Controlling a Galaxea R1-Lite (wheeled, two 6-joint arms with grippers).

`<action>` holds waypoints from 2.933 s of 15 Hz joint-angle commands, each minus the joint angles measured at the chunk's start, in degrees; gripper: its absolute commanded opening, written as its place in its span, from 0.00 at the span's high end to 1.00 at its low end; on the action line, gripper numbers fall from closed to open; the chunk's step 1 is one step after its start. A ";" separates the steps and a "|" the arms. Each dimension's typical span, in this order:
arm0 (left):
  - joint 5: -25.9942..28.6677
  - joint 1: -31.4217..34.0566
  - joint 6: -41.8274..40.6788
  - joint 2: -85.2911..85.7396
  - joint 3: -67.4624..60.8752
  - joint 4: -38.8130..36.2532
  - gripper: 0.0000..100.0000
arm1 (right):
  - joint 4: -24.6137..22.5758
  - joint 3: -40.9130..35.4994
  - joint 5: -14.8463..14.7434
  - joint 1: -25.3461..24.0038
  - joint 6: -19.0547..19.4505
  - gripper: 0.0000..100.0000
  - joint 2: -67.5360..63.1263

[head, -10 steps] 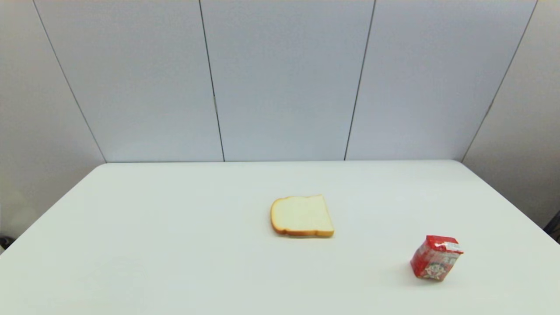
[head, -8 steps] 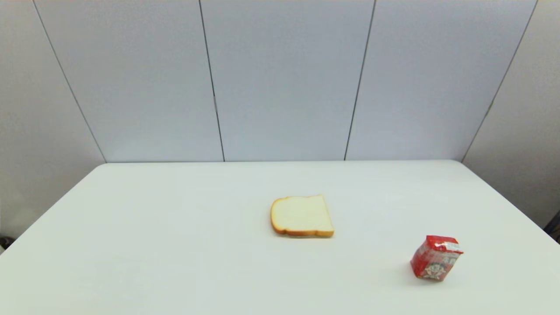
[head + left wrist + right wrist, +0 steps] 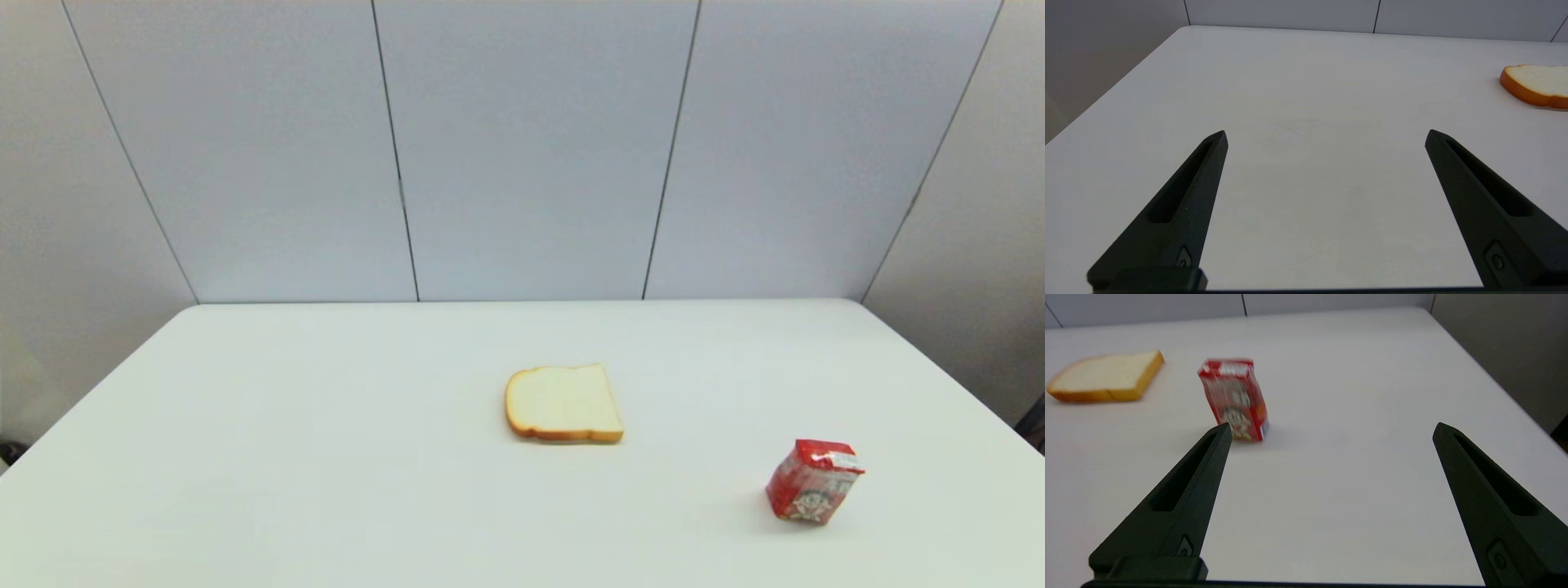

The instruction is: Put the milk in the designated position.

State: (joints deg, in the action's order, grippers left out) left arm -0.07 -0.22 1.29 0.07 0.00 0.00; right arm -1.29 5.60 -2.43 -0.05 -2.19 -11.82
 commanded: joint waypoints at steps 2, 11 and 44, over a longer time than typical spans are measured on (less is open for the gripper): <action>-0.01 -0.04 0.03 0.01 -0.09 0.00 0.00 | -0.55 17.87 0.14 -1.18 0.44 0.00 -21.31; -0.01 -0.04 0.03 0.01 -0.09 0.00 0.00 | -15.58 9.35 17.02 -2.15 19.33 0.00 -44.34; -0.01 0.04 0.03 0.01 -0.09 0.00 0.00 | -27.54 8.20 27.56 4.09 35.86 0.00 -68.51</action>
State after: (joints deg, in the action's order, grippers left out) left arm -0.07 -0.24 1.29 0.07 0.00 0.00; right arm -28.64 13.80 24.83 3.88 33.35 -79.68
